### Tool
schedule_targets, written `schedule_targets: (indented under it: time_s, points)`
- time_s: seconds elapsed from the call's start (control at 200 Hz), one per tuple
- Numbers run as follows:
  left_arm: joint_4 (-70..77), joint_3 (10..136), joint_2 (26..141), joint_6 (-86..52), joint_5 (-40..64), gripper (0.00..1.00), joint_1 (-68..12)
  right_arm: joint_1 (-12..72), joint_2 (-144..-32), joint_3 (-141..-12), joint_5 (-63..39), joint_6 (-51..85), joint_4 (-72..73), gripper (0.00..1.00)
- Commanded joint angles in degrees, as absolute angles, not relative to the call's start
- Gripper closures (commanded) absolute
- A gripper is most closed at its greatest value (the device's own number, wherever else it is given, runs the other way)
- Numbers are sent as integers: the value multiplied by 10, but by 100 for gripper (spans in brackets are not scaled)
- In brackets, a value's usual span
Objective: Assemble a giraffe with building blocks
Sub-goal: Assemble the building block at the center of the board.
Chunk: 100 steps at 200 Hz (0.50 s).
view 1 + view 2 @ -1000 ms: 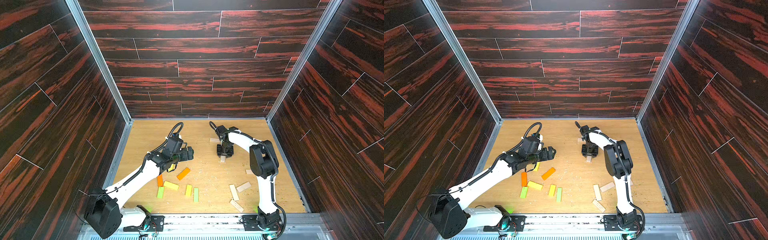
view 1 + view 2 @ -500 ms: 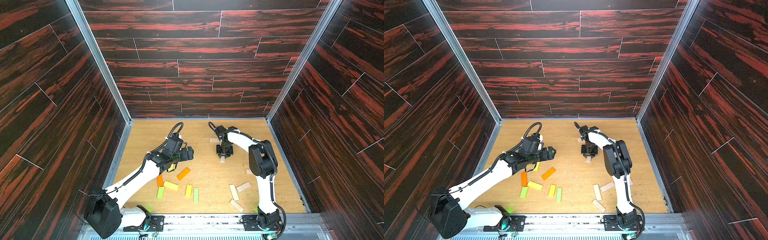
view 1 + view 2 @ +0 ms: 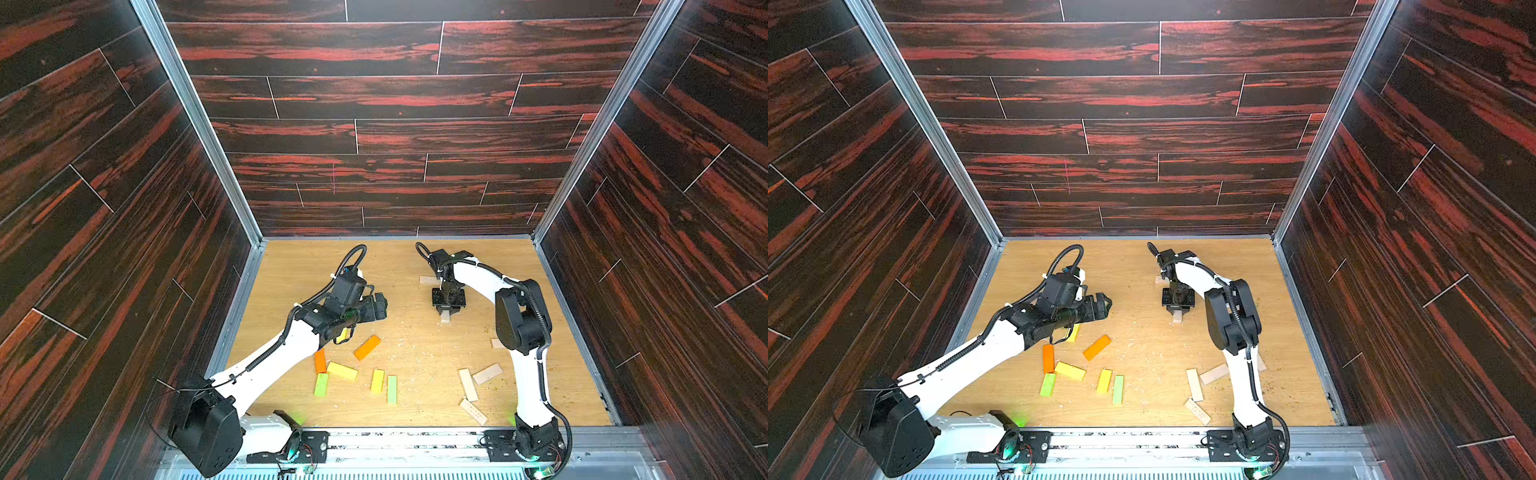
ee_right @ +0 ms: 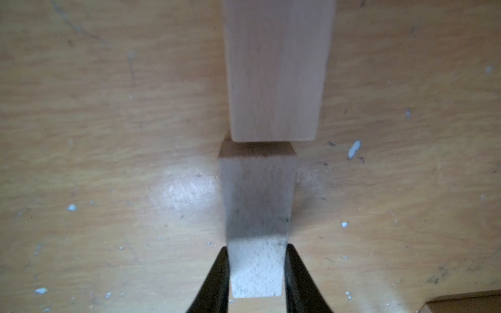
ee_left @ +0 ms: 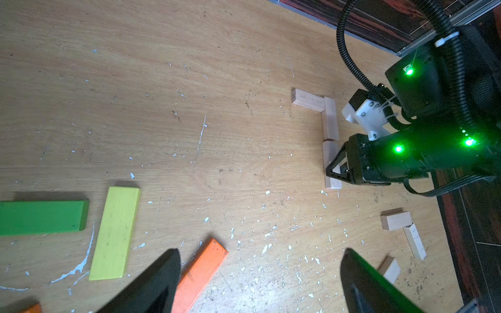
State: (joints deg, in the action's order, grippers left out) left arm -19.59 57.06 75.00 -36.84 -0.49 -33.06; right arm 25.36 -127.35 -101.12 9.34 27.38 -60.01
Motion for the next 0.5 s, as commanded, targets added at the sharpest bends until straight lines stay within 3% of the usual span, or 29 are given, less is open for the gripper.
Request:
schedule_targets:
  time_s: [0.0, 0.496]
  points:
    - [-193, 576, 752, -364, -14, 5, -329, 251, -1310, -1022, 100, 277, -608, 68]
    - [-192, 575, 753, -366, -14, 5, -329, 244, -1309, -1025, 103, 271, -609, 68]
